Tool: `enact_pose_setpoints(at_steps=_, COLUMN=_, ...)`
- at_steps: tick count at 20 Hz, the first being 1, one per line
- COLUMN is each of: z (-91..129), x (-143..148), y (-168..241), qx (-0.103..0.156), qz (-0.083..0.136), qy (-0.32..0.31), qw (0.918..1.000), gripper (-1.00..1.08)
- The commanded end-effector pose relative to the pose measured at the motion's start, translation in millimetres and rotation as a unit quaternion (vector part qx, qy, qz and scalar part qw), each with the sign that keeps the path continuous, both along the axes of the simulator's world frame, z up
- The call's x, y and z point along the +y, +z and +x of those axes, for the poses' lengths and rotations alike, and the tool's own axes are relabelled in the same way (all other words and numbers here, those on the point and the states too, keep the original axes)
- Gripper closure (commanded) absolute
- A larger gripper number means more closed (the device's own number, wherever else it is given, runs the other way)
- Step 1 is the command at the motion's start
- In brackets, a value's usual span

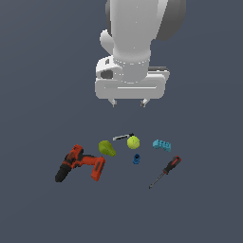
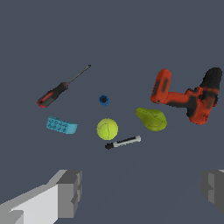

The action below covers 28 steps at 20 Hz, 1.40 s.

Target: Pick up a designated object from a clutter of objects.

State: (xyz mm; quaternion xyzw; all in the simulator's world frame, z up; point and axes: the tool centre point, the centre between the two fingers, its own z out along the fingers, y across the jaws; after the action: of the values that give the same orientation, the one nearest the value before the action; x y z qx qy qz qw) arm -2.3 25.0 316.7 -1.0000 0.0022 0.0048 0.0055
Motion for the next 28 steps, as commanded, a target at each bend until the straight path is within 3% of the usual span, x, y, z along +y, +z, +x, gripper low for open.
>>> enact_pose_setpoints(at_steps=1, z=0.0, x=0.0, y=0.0, qx=0.0, qz=0.0, qy=0.0, qw=1.0, gripper=-0.92)
enact_pose_setpoints(at_steps=16, z=10.4, x=-0.6, y=-8.3, qx=-0.005, qz=-0.009, qy=0.008, qw=0.9999, gripper=-0.92)
enact_pose_setpoints(at_steps=28, z=10.6, x=-0.4, y=-41.8, qx=-0.004, qz=-0.006, qy=-0.07, qw=0.9975, gripper=-0.92)
